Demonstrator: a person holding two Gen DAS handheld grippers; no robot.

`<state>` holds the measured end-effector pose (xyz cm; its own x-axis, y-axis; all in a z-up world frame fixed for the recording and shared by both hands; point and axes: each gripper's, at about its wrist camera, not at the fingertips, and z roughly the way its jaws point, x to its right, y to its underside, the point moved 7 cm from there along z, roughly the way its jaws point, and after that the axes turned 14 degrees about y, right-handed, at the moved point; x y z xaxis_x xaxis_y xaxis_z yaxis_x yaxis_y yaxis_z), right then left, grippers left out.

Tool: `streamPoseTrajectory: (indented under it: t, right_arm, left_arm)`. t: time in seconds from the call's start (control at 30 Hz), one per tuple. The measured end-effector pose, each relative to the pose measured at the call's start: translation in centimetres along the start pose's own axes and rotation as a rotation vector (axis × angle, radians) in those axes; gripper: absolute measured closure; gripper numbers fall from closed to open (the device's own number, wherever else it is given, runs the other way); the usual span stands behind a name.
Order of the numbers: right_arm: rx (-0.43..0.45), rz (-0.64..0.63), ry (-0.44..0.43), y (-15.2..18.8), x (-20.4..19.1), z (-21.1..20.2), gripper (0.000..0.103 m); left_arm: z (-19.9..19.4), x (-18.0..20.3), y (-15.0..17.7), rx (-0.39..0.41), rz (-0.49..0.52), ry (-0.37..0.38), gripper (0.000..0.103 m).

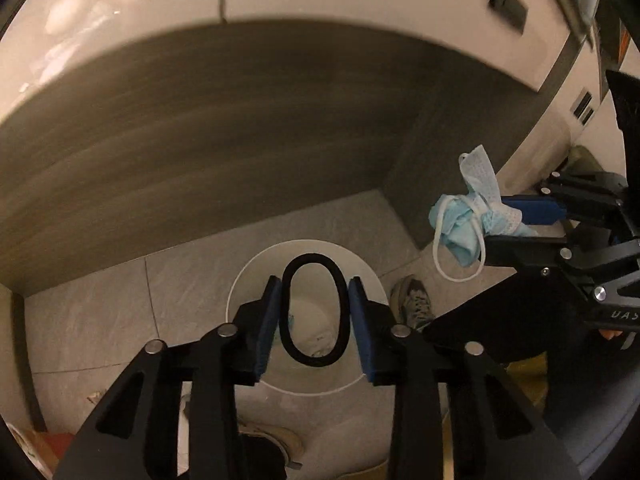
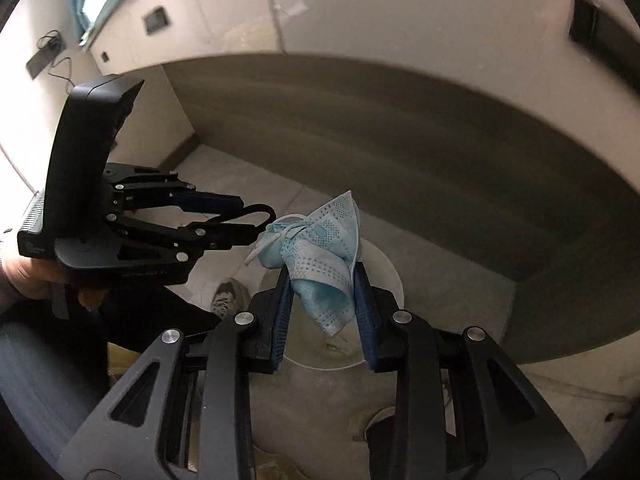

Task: Collect trash
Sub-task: 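Lower both items over the wastebasket and open both tools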

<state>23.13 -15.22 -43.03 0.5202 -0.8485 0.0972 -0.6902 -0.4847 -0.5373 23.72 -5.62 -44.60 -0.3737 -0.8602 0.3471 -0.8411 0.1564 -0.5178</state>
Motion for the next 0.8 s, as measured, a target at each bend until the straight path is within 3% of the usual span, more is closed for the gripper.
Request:
streamPoseTrajectory:
  t: [0.1,0.2,0.27,0.43,0.67,0.7,0.73,0.77,0.8]
  right_arm:
    - [-0.035,0.020,-0.010,-0.2,1.0,2.1,0.075]
    - [-0.053,0.021,-0.008,-0.7,1.6,3.8,0.075]
    - [-0.061,0.018,-0.008,-1.3,1.4,4.7,0.075]
    - [-0.090,0.000,-0.023,-1.3,1.0,6.5,0.075]
    - [-0.146,-0.060,-0.046,-0.7,-1.0,8.3,0.074]
    - [-0.154,-0.072,-0.039,-0.4,-1.3,8.5,0.071]
    - [-0.162,-0.082,-0.029,-0.1,-1.6,8.7,0.052]
    - [-0.177,-0.089,-0.013,0.0,-1.6,9.0,0.019]
    - [-0.186,-0.089,0.016,0.1,-1.7,9.0,0.011]
  left_arm:
    - [1.7,-0.5,-0.5,-0.011,0.030,0.006,0.065]
    - [2.9,-1.6,-0.5,-0.025,0.020,0.013,0.042]
    - [3.1,-2.4,-0.5,-0.025,0.012,-0.008,0.014]
    - [1.7,-4.1,-0.3,-0.003,-0.022,-0.036,0.006]
    - [-0.1,-6.1,-0.1,0.010,-0.081,-0.055,0.006]
    - [-0.1,-5.9,-0.1,0.010,-0.089,-0.053,0.006]
    - [0.1,-6.2,-0.4,0.012,-0.093,-0.054,0.006]
    - [0.1,-6.3,-0.7,0.014,-0.093,-0.058,0.006]
    - [0.1,-6.0,-0.7,0.016,-0.093,-0.061,0.006]
